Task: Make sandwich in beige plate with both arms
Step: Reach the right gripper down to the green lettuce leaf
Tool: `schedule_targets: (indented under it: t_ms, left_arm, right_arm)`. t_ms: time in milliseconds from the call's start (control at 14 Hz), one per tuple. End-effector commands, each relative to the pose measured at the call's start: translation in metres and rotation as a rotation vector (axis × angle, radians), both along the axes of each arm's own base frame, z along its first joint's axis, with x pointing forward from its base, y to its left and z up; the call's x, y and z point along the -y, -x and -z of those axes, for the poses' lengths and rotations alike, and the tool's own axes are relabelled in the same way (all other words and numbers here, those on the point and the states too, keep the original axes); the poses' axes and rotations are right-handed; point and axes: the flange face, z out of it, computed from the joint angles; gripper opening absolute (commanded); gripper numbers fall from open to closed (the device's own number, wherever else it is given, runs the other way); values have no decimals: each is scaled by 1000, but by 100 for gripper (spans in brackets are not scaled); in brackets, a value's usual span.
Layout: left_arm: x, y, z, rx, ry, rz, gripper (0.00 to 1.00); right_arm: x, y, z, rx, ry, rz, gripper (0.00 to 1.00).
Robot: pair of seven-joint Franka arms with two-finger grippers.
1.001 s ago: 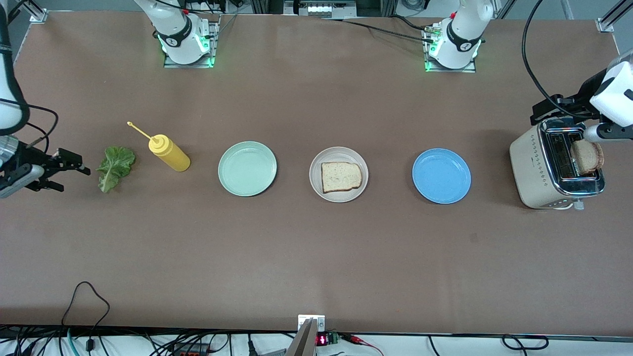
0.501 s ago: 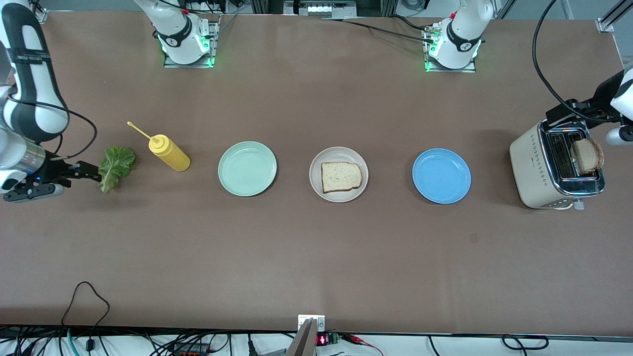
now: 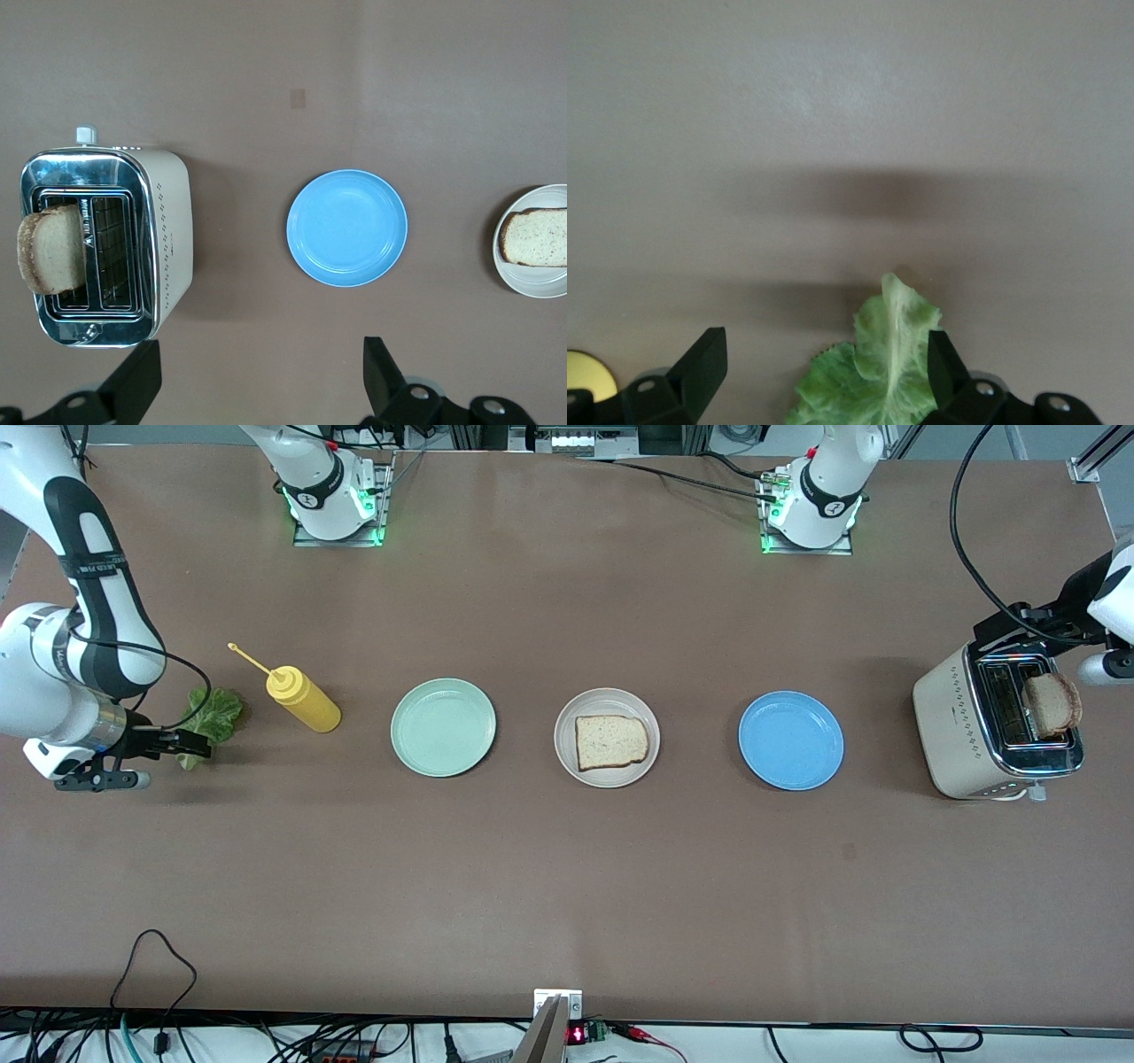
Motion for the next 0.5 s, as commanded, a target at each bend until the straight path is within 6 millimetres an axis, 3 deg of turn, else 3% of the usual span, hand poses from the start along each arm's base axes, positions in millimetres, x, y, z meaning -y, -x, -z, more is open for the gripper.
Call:
schedule_targets:
  t_ms: [0, 429]
  left_arm:
    - [-1, 1, -4, 12, -1, 5, 100]
    - [-2, 1, -2, 6, -1, 2, 100]
  right_arm:
    - [3, 7, 11, -5, 19, 10, 100]
    - [22, 15, 25, -23, 25, 30, 100]
